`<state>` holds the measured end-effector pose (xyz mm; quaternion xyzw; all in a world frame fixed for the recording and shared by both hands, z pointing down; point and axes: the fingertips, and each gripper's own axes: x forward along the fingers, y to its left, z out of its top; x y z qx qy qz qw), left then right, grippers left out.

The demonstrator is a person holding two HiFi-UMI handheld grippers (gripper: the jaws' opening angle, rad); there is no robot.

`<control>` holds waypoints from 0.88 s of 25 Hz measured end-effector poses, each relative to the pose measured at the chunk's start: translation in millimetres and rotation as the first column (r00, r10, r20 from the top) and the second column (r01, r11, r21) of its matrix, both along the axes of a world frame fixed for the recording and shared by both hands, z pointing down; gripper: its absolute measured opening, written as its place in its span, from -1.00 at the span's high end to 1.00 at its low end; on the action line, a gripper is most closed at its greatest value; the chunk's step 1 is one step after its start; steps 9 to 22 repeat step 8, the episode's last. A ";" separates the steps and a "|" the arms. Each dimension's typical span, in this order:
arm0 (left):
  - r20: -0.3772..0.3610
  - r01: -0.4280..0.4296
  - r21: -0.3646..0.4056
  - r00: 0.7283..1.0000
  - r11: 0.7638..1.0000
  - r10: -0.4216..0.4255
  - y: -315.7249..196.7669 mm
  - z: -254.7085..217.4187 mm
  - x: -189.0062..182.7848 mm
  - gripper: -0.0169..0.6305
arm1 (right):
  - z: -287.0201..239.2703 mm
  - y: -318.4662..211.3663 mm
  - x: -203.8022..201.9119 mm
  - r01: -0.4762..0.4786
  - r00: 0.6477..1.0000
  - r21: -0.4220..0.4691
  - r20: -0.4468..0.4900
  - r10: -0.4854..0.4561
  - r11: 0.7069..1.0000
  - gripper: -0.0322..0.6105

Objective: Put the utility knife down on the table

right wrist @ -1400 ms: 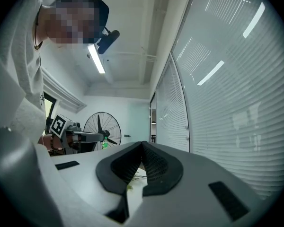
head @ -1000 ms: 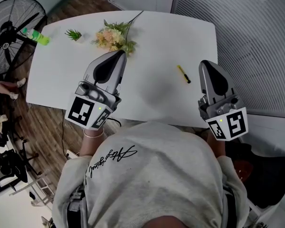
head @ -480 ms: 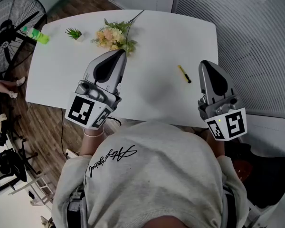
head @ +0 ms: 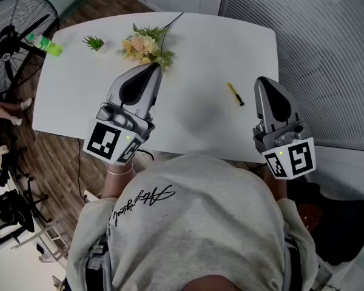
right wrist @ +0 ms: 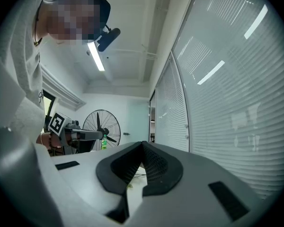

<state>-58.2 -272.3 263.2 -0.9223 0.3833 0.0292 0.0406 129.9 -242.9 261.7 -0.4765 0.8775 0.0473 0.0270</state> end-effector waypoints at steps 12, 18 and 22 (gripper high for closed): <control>0.004 -0.001 0.003 1.000 1.000 0.001 -0.7 0.8 1.3 0.96 | 1.4 0.0 0.3 0.004 1.000 0.000 -0.004 -0.004 1.000 0.89; 0.004 -0.001 0.003 1.000 1.000 0.001 -0.7 0.8 1.3 0.96 | 1.4 0.0 0.3 0.004 1.000 0.000 -0.004 -0.004 1.000 0.89; 0.004 -0.001 0.003 1.000 1.000 0.001 -0.7 0.8 1.3 0.96 | 1.4 0.0 0.3 0.004 1.000 0.000 -0.004 -0.004 1.000 0.89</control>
